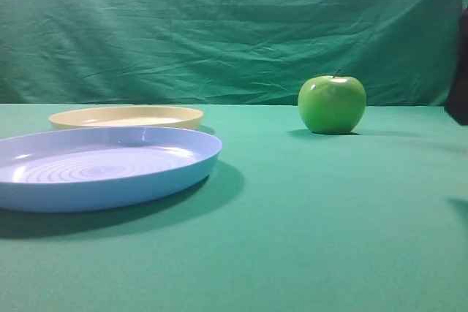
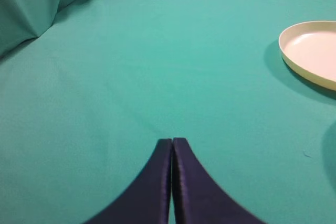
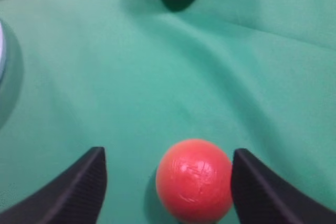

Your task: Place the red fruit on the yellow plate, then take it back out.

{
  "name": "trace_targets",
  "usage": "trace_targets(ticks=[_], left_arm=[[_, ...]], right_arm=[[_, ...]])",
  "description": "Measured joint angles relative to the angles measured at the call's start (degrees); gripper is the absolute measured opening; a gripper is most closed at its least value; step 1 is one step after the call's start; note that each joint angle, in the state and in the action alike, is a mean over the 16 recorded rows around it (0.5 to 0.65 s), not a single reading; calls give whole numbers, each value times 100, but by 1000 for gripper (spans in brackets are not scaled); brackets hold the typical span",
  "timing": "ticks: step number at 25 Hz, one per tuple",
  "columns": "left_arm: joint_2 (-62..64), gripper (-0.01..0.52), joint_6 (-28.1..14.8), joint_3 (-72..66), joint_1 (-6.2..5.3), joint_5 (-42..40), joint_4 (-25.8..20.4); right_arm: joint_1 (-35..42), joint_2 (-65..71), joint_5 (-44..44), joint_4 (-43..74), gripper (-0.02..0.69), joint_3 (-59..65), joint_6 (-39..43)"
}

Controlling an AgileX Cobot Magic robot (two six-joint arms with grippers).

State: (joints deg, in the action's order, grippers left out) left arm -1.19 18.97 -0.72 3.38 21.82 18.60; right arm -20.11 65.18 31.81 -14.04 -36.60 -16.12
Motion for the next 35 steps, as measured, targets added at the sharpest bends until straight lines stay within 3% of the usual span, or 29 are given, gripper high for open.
trace_targets(ticks=[8,13,25,35], left_arm=[[0,0,0,0,0,0,0],[0,0,0,0,0,0,0],[0,0,-4,0,0,0,0],[0,0,-10,0,0,0,0]], right_arm=[[0,-1242,1323,26,132,-394,27],[0,-2054,1813,3,22,-449,54],[1,-3842,2181,19,0,-438,196],[500,-5048,1486,614,0,187,721]])
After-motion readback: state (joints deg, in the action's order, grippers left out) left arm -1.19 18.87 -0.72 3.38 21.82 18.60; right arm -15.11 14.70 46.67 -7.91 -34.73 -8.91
